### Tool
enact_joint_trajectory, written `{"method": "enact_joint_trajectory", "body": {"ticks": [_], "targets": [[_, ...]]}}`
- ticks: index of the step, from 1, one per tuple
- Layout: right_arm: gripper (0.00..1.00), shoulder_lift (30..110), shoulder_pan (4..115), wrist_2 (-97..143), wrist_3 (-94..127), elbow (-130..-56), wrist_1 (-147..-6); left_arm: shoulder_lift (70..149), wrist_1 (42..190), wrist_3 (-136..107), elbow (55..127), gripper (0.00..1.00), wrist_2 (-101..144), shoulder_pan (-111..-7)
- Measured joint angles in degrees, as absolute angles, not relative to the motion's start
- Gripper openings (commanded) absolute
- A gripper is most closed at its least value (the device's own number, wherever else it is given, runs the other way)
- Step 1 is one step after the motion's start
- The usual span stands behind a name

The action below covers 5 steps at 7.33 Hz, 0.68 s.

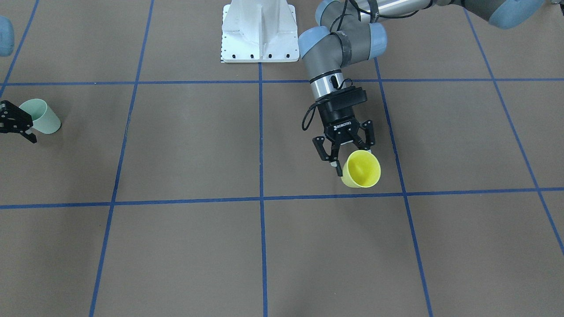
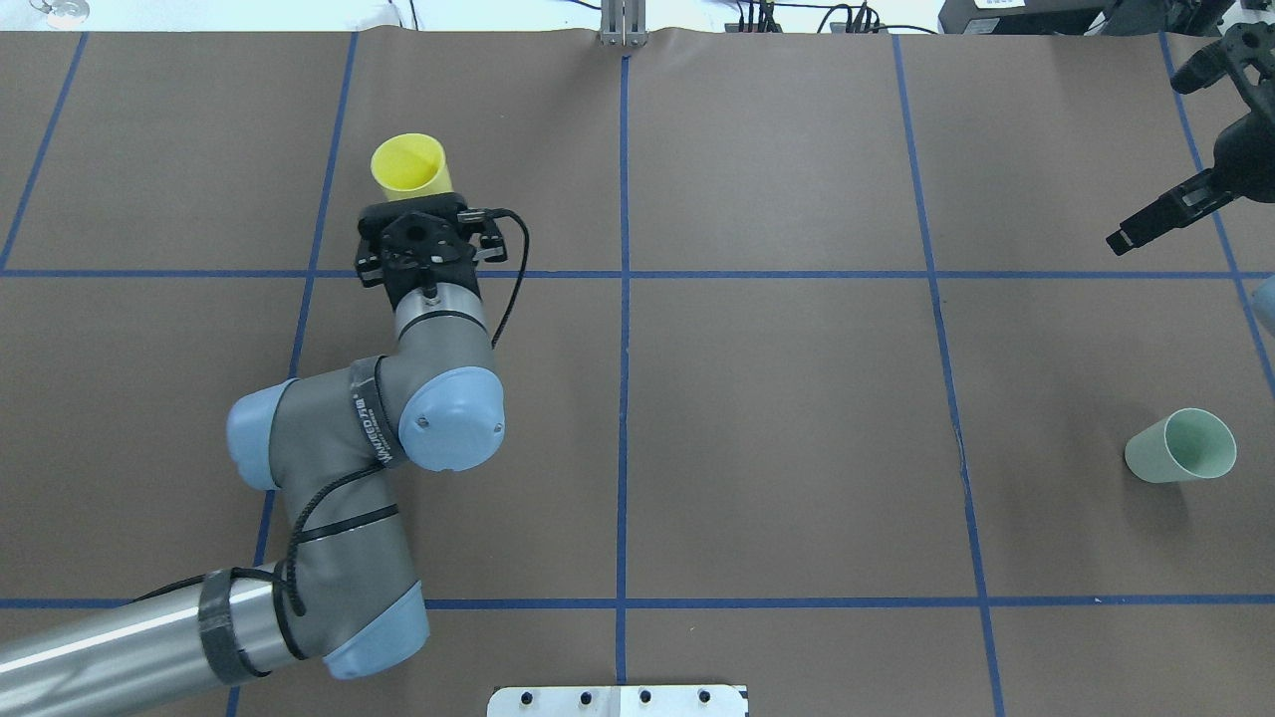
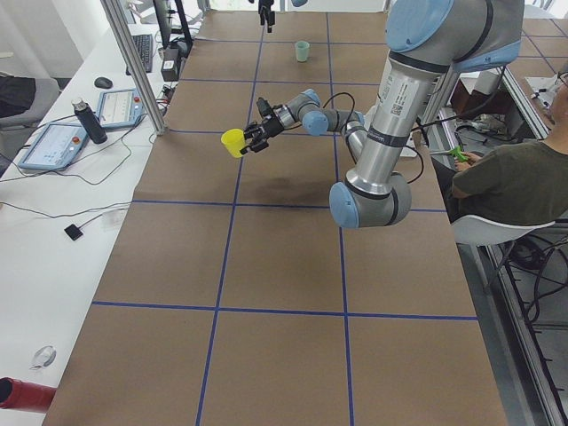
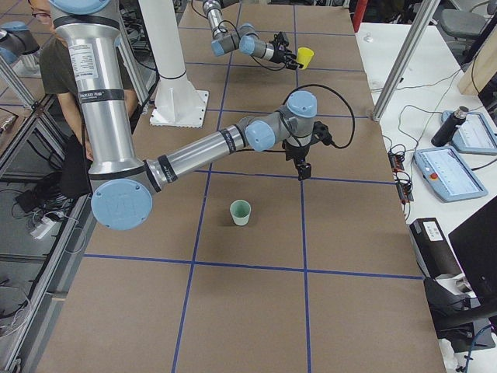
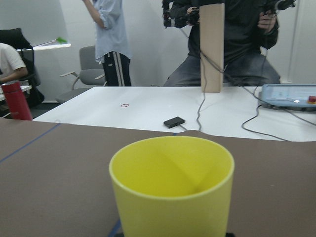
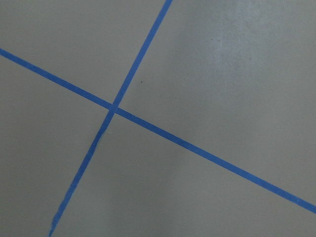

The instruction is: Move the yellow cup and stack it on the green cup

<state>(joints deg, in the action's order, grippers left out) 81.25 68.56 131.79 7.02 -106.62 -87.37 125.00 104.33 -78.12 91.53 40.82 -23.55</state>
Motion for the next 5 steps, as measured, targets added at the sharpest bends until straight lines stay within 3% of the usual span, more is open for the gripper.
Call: {"method": "enact_joint_trajectory", "body": {"ticks": [2,5], "targets": [[1.00,81.02,68.45,132.94,7.30,-106.16,-84.57,129.67,128.66,-63.10,79.12,0.47,43.76,-22.80],[1.00,79.63,68.21,137.58,7.94,-105.46,-82.33,133.93,138.38,-51.57,75.22,0.47,52.23,-22.44]]}}
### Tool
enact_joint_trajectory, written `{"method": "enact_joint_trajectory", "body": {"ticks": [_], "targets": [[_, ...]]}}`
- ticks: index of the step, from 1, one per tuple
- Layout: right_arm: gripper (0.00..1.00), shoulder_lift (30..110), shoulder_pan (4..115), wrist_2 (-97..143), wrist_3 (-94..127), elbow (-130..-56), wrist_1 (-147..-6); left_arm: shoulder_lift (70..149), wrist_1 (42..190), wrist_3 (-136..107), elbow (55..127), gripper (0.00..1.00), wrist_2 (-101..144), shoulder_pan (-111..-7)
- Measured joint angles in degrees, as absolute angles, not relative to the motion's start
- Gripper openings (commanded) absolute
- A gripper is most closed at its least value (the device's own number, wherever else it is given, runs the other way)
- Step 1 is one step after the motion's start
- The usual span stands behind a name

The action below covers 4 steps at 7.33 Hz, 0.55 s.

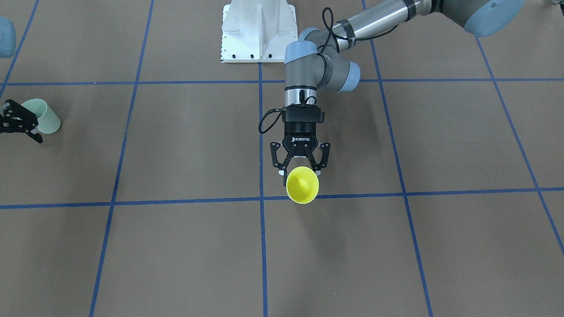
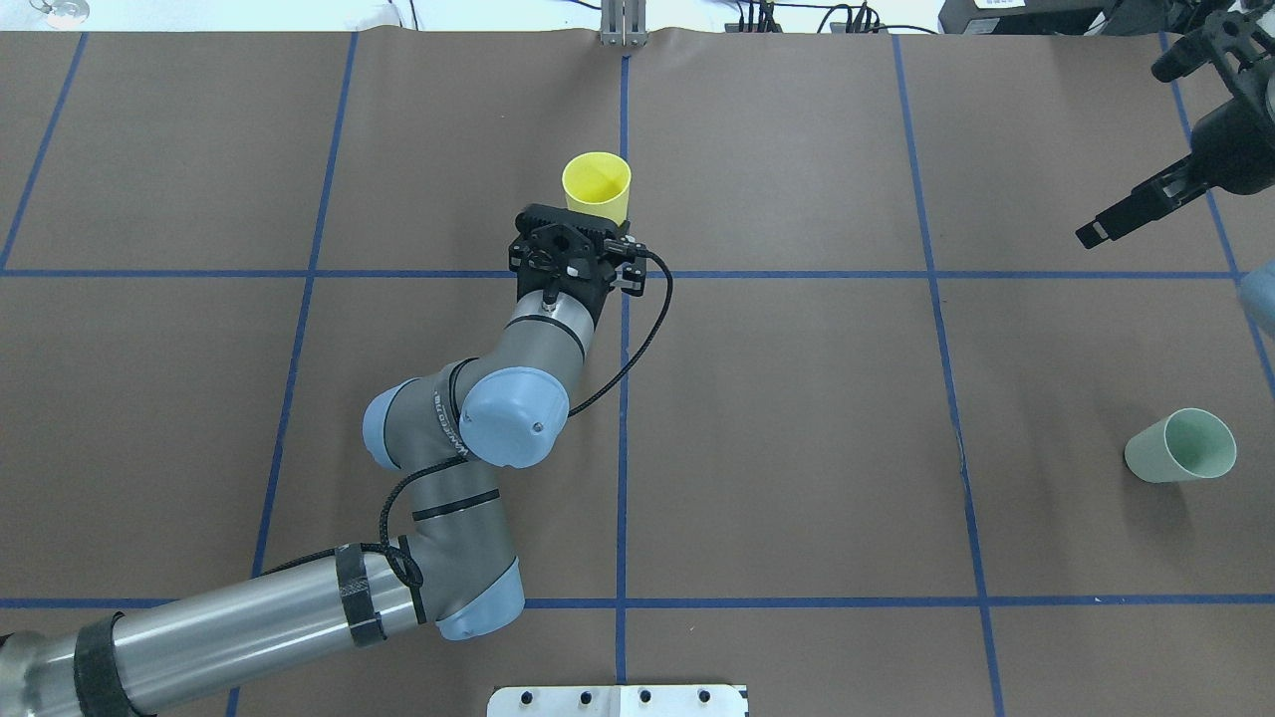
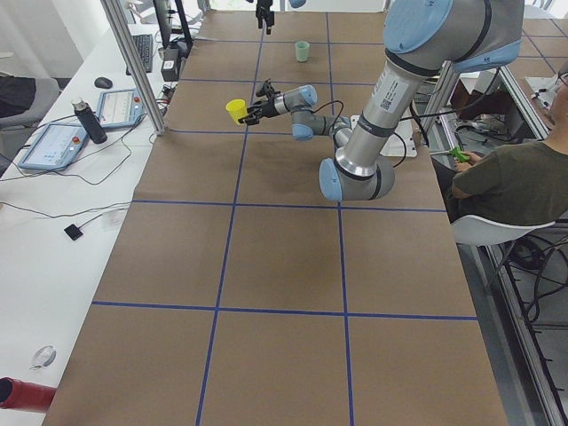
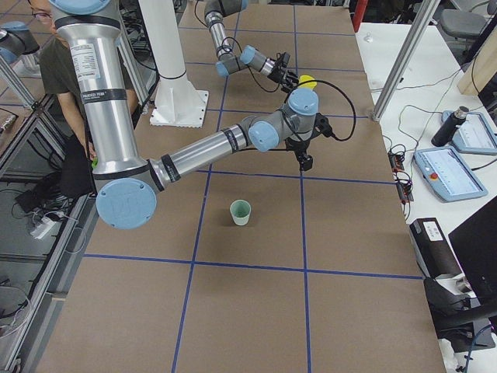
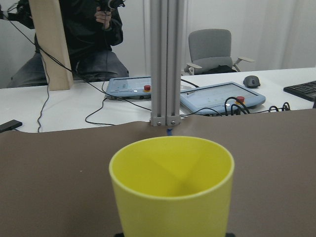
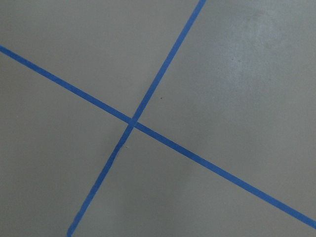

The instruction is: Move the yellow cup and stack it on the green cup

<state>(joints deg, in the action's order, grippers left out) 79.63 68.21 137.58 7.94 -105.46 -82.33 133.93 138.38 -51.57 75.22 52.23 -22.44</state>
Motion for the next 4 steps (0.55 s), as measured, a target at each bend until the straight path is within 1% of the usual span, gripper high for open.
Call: {"method": "enact_joint_trajectory", "body": {"ticks": [2,4], "targets": [[1.00,75.83,66.47,138.21,13.23,-105.43,-82.12,134.98,143.67,-47.42,75.00,0.47,59.58,-22.35],[0.99,70.28,62.14,136.50,23.28,-104.76,-82.09,135.48,147.88,-42.94,74.68,0.48,64.54,-22.11]]}}
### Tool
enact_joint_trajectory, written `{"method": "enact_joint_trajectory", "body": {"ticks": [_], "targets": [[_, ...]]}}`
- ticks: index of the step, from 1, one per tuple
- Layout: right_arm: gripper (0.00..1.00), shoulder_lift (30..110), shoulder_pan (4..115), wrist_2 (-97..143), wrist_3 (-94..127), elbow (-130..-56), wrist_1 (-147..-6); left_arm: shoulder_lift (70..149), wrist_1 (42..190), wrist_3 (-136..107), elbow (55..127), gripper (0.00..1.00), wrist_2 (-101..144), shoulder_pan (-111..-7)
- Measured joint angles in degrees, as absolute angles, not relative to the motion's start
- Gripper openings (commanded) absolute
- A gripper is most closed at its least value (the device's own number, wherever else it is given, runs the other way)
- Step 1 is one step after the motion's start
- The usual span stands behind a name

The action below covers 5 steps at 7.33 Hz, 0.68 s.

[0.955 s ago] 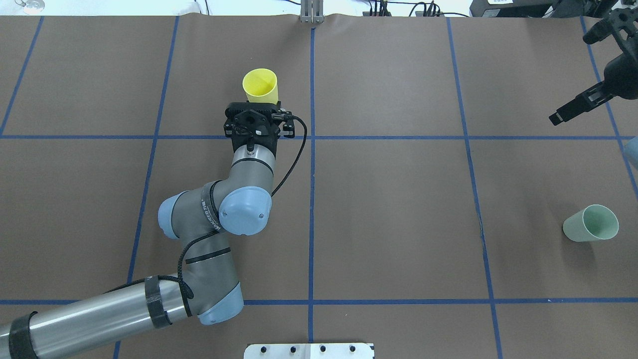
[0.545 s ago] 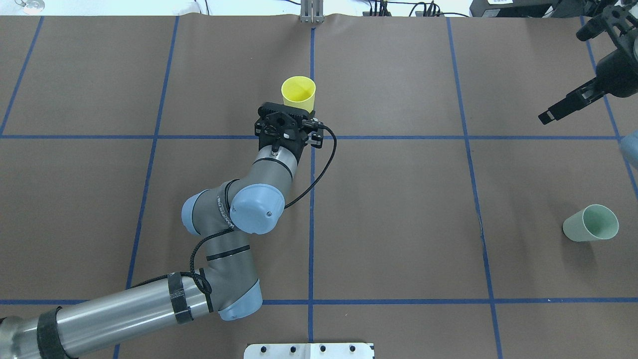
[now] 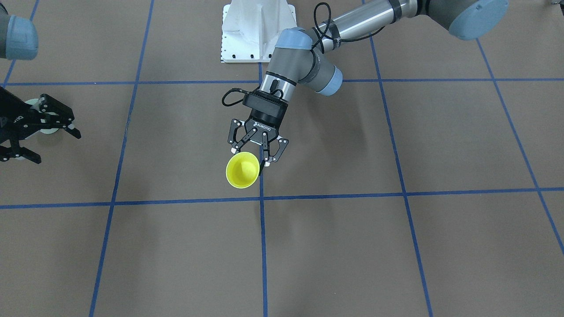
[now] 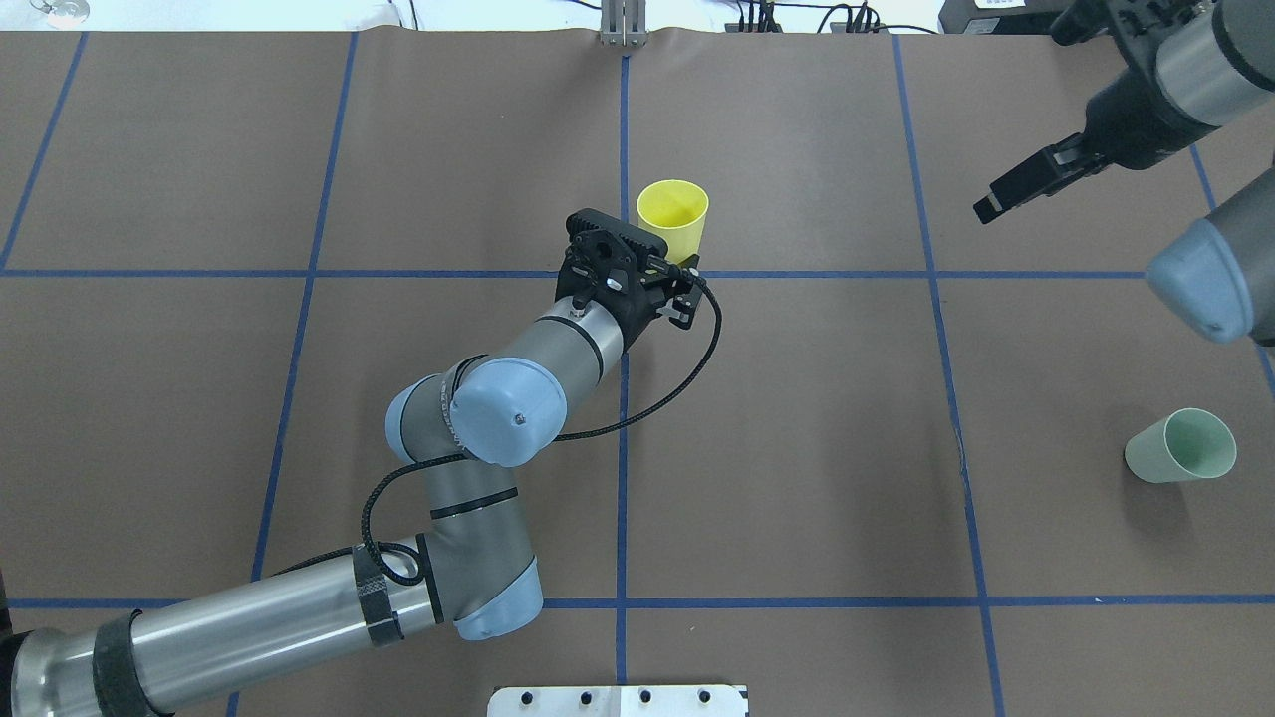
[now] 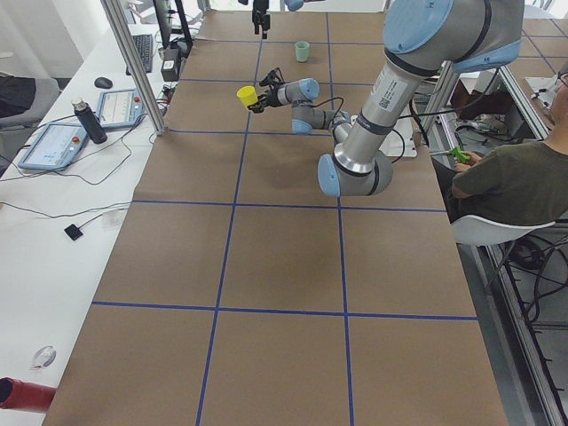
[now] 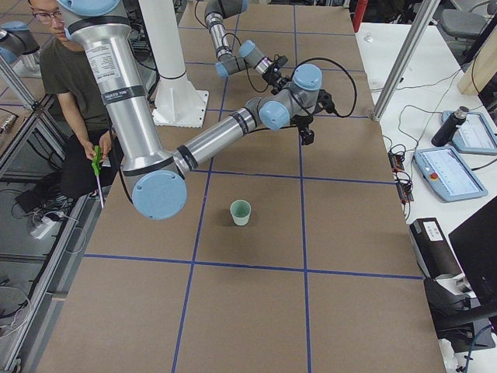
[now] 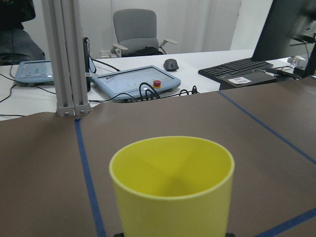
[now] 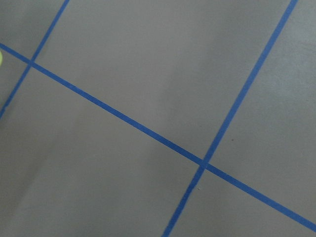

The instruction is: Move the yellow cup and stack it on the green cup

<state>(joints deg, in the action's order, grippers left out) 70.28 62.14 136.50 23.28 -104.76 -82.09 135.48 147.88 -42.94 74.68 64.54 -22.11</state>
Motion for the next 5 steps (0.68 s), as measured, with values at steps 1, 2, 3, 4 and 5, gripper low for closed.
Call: {"method": "enact_joint_trajectory", "body": {"ticks": [1,2,3,4,5], "targets": [[0.98,66.33,59.92,135.10,28.68,-102.60,-82.13,135.63,148.64,-41.64,74.67,0.49,65.58,-21.75],[0.97,61.87,58.30,134.35,33.30,-99.07,-82.20,135.78,149.02,-41.07,74.68,0.49,65.98,-21.40],[0.95,58.32,57.10,134.04,36.24,-95.82,-82.33,135.81,149.20,-40.86,74.68,0.49,66.04,-21.04],[0.95,55.40,56.28,133.96,38.67,-92.96,-82.56,135.81,149.43,-40.73,74.66,0.49,65.87,-20.51],[0.95,53.17,55.52,133.99,41.01,-90.76,-82.75,135.78,149.89,-40.33,74.65,0.49,65.61,-20.04]]}}
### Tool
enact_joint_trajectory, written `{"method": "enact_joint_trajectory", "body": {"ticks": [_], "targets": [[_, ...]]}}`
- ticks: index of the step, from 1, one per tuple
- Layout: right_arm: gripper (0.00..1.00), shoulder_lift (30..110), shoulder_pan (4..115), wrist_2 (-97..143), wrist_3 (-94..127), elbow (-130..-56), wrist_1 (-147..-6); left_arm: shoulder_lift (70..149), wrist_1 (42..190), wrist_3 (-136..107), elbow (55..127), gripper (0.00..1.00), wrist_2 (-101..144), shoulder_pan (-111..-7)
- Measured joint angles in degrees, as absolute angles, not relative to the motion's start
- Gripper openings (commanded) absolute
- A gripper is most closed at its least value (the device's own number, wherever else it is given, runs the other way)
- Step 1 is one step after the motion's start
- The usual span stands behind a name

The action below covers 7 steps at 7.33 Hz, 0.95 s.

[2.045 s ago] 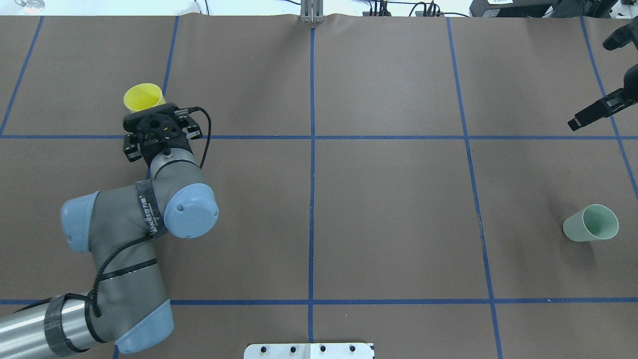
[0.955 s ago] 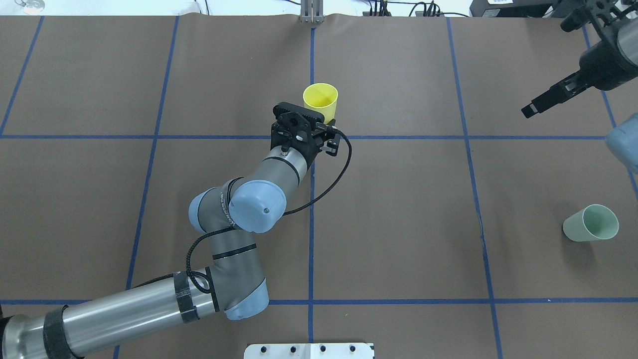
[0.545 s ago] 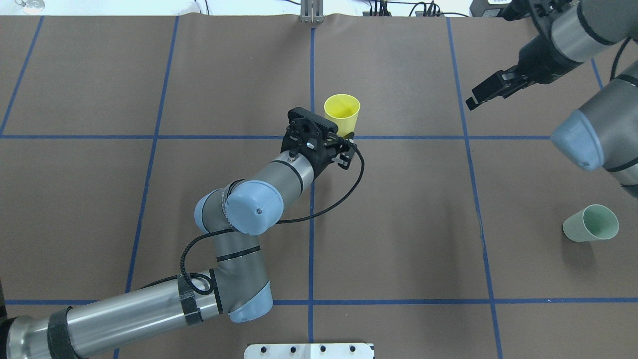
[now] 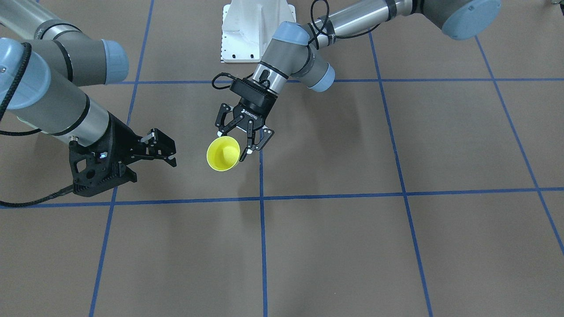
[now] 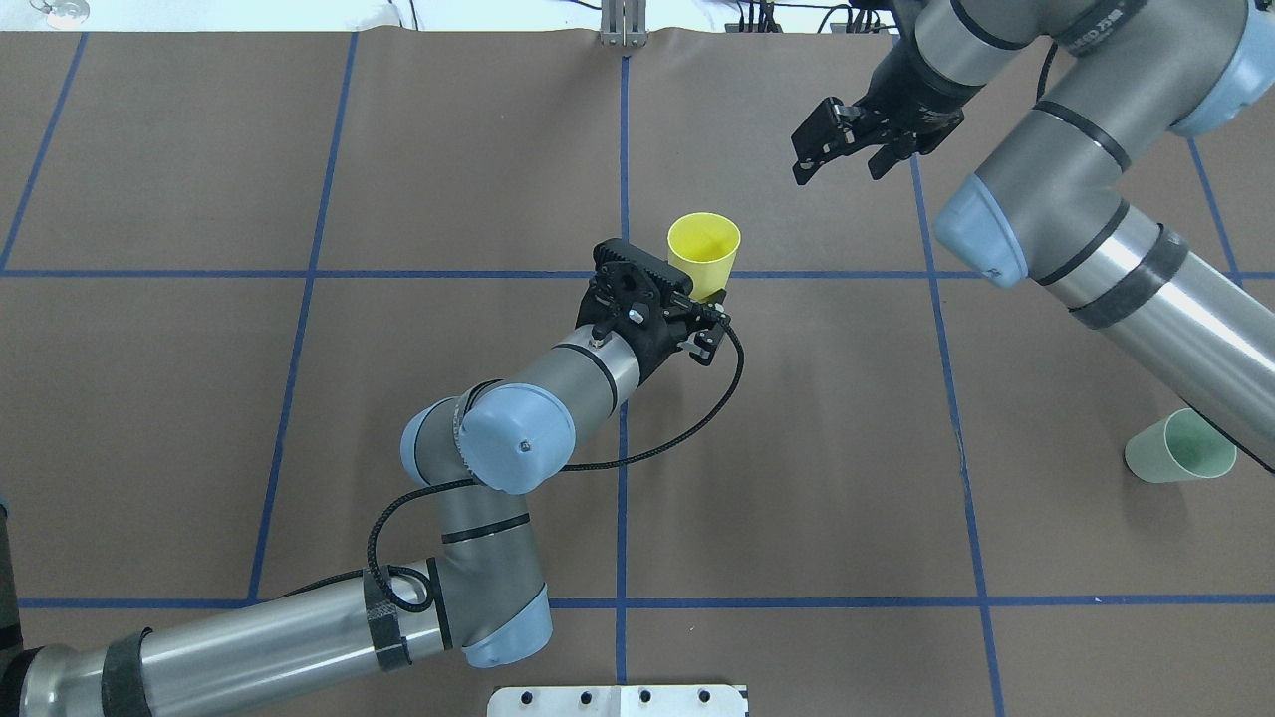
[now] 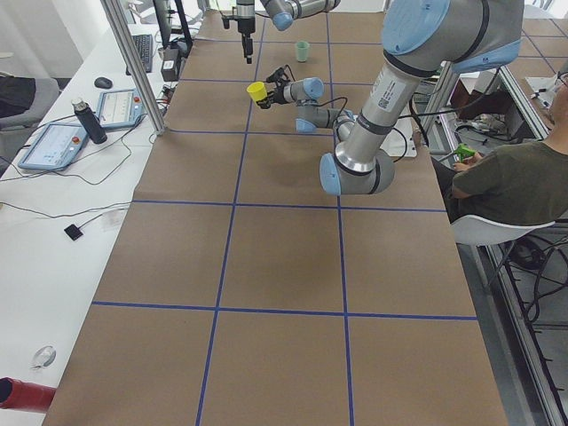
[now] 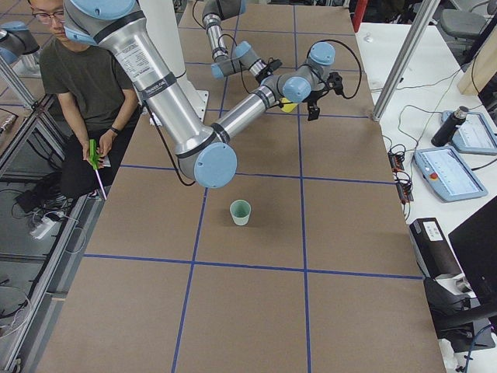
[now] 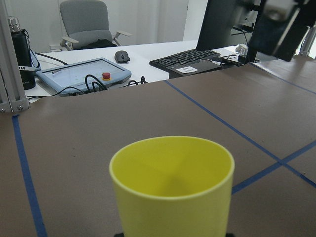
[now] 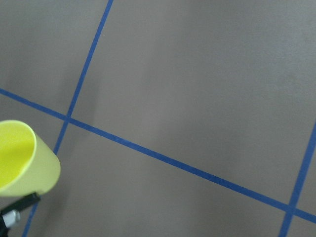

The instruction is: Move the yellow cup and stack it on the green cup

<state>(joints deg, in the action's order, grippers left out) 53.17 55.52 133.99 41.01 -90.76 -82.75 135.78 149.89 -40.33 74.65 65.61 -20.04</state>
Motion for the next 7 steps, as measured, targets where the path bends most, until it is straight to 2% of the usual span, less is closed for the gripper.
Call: {"method": "enact_joint_trajectory", "body": {"ticks": [7], "targets": [[0.95,50.68,51.43,134.70,48.45,-89.26,-83.03,135.43,154.94,-33.65,74.21,0.51,59.11,-16.02]]}}
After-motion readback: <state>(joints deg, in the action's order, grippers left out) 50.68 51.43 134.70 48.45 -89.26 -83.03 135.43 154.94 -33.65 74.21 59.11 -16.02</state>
